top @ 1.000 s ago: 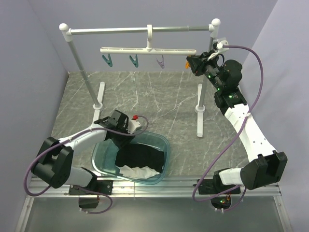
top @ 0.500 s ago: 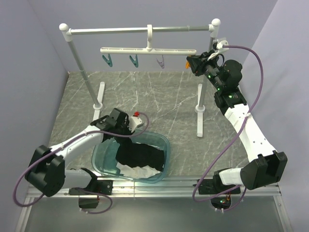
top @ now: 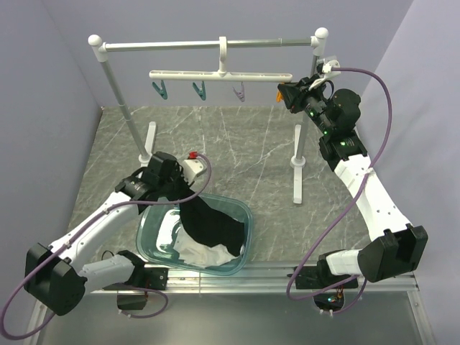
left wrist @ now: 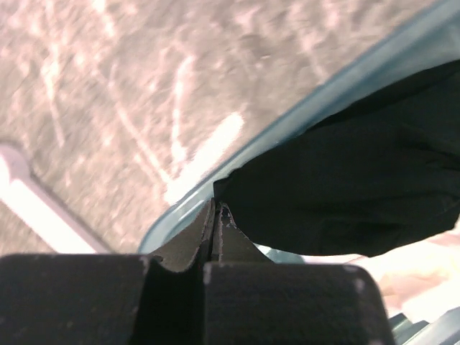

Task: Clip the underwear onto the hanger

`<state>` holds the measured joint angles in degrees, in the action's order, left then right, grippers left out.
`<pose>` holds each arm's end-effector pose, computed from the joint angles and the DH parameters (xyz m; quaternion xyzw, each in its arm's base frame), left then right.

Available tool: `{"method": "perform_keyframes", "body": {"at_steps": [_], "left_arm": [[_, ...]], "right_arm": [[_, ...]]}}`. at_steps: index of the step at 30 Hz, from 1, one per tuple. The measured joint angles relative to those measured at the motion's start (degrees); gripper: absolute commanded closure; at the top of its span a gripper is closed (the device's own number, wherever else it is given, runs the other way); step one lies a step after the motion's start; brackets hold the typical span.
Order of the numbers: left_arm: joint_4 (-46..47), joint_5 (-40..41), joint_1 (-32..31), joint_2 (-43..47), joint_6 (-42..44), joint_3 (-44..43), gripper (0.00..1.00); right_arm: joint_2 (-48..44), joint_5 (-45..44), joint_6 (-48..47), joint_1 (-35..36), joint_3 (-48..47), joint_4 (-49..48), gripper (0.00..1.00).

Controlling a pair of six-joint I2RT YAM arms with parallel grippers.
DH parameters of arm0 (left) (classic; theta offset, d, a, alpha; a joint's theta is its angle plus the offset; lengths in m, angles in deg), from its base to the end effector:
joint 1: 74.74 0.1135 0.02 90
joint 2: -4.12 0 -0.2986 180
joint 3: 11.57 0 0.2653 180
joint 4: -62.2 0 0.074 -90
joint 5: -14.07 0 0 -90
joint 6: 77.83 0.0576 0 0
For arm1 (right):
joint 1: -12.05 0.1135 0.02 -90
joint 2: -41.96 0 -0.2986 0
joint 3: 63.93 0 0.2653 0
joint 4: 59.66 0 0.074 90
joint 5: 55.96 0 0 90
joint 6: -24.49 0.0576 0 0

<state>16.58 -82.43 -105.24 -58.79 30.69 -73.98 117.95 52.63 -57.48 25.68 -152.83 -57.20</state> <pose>0.2037 -0.1276 0.2824 0.4035 0.8338 -0.0912 0.3655 0.3191 0.0963 0.4858 -0.1548 0.6246 0.2440 0.7255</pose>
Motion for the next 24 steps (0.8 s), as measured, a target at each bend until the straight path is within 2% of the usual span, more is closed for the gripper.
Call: {"method": "perform_keyframes", "body": {"at_steps": [7, 12, 17, 24], "left_arm": [[-3.52, -1.6, 5.2, 4.13, 2.82, -0.83, 1.0], [-9.6, -9.03, 5.18, 13.11, 12.04, -0.31, 1.0], [-20.13, -15.47, 5.18, 19.63, 24.76, 2.12, 1.0], [-32.13, -17.03, 5.14, 14.19, 37.97, 3.93, 0.98]], "right_arm": [[-0.02, 0.02, -0.04, 0.0, 0.04, 0.0, 1.0], [-0.2, 0.11, -0.11, 0.0, 0.15, 0.0, 1.0], [-0.52, 0.11, -0.37, 0.0, 0.39, -0.02, 1.0], [-0.55, 0.13, -0.46, 0.0, 0.42, -0.02, 1.0]]}}
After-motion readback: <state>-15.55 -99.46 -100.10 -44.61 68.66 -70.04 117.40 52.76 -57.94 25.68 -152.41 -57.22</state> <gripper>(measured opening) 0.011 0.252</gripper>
